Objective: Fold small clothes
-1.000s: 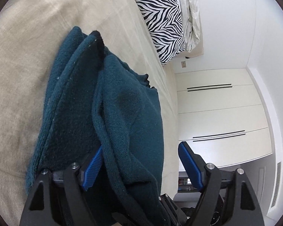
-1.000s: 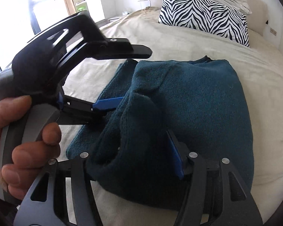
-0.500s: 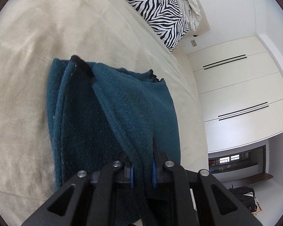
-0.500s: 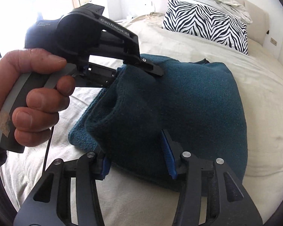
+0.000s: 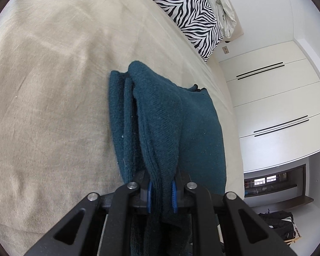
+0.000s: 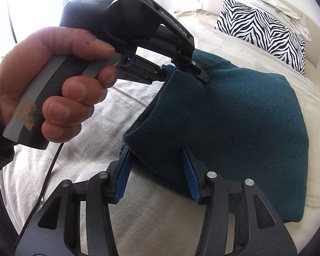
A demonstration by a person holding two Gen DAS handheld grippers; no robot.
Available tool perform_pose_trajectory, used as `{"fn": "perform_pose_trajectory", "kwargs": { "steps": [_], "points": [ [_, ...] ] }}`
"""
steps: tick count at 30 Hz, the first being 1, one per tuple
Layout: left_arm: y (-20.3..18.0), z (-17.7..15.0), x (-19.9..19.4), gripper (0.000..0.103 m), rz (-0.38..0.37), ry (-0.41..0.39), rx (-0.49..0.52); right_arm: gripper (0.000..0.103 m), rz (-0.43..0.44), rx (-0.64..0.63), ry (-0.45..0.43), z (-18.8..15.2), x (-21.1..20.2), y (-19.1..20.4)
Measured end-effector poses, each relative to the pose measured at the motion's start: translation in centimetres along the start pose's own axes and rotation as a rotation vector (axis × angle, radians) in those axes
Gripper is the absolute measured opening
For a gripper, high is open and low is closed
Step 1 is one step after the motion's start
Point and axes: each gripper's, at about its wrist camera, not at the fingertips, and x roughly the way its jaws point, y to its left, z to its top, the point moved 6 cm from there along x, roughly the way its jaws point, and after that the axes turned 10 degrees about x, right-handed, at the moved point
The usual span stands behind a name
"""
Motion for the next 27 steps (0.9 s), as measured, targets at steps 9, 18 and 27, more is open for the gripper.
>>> {"fn": "perform_pose_trajectory", "kwargs": {
  "steps": [9,18,27],
  "points": [
    [1.4,-1.0,-1.8,0.019,0.001,-0.032,-0.027,0.046,0.088,0.124,0.020,0.3,-1.9,-1.4],
    [-3.0,-2.9,-5.6,0.050,0.111,-0.146,0.100,0.047,0.181,0.642,-0.097,0.8,-8.9,-16.1],
    [-6.1,-4.8,-0.9,0.036,0.303,-0.031,0.340,0.047,0.141,0.825,-0.057,0.1,-5.5,-23.2]
  ]
}}
